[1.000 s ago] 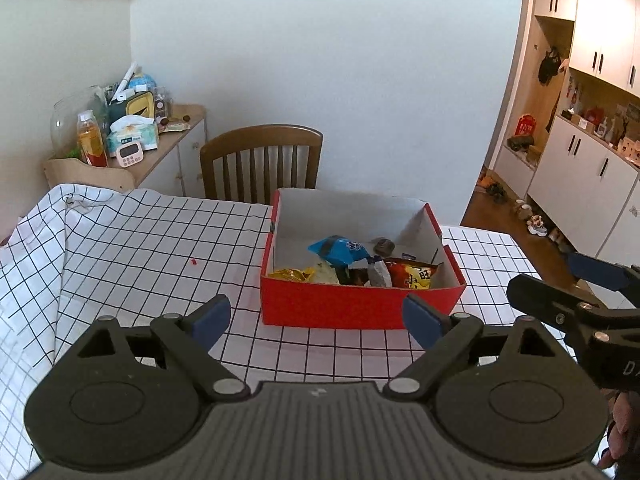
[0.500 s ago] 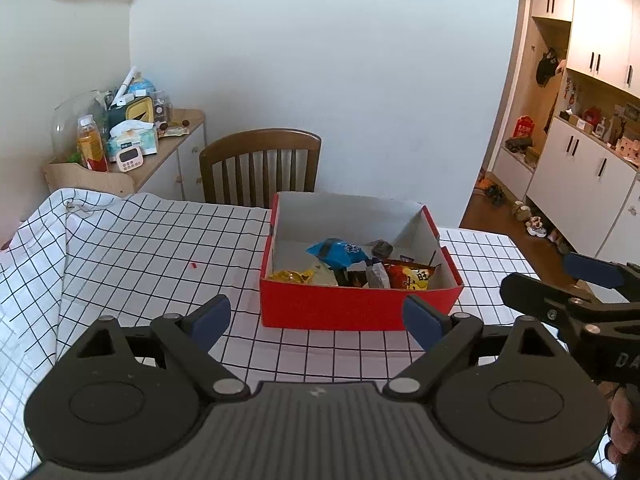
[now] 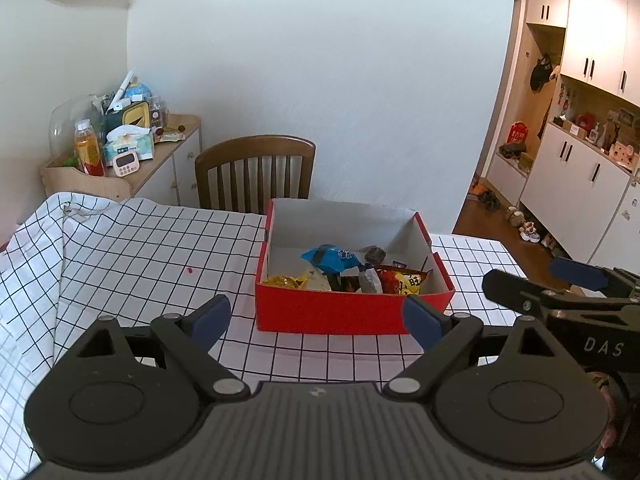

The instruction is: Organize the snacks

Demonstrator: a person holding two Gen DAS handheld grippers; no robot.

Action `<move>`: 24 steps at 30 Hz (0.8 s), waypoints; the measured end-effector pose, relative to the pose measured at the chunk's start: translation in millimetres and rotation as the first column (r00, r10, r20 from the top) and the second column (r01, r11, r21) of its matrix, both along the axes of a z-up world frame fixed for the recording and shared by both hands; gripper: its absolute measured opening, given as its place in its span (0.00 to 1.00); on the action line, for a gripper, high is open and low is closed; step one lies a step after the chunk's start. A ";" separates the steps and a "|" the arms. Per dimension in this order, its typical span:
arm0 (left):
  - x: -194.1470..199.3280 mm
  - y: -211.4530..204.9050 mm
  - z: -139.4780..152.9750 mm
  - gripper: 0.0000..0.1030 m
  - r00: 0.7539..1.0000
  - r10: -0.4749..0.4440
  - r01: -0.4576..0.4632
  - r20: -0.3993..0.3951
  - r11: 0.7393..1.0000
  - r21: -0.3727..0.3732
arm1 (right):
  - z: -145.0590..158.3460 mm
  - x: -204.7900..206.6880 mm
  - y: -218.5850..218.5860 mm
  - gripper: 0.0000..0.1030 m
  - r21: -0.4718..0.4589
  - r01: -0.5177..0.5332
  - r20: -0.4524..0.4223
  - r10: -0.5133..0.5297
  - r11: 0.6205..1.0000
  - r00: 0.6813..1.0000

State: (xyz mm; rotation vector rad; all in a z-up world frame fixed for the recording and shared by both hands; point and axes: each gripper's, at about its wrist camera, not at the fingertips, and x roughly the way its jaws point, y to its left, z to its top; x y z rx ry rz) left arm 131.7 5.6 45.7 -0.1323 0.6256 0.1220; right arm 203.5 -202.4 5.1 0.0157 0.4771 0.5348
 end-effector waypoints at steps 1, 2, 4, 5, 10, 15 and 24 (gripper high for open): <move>-0.2 -0.4 0.4 0.91 1.000 0.000 0.000 0.001 1.000 0.003 | -0.1 -0.4 0.8 1.00 -0.002 -0.004 0.000 0.004 1.000 1.000; -0.3 -0.7 0.8 0.91 1.000 -0.001 0.001 0.002 1.000 0.005 | -0.4 -0.9 1.5 1.00 -0.005 -0.005 0.002 0.005 1.000 1.000; -0.6 -1.6 0.9 0.91 1.000 -0.001 0.001 0.001 1.000 0.014 | -0.6 -1.6 3.2 1.00 -0.011 -0.008 0.002 0.008 1.000 1.000; -0.6 -1.6 0.7 0.91 1.000 -0.001 0.001 0.000 1.000 0.015 | -0.7 -2.0 3.5 1.00 -0.011 -0.008 0.002 0.008 1.000 1.000; -0.7 -1.1 0.1 0.91 1.000 -0.001 0.001 -0.003 1.000 0.013 | 0.3 -3.1 2.5 1.00 -0.009 -0.010 -0.003 0.010 1.000 1.000; -0.4 -0.6 0.0 0.91 1.000 -0.002 0.002 -0.005 1.000 0.009 | 0.4 -2.5 0.5 1.00 -0.003 -0.010 -0.013 0.010 1.000 1.000; -0.9 -3.3 -0.5 0.91 1.000 -0.008 0.008 -0.007 1.000 0.010 | -0.2 -2.3 -3.8 1.00 0.011 -0.007 -0.031 0.008 1.000 0.999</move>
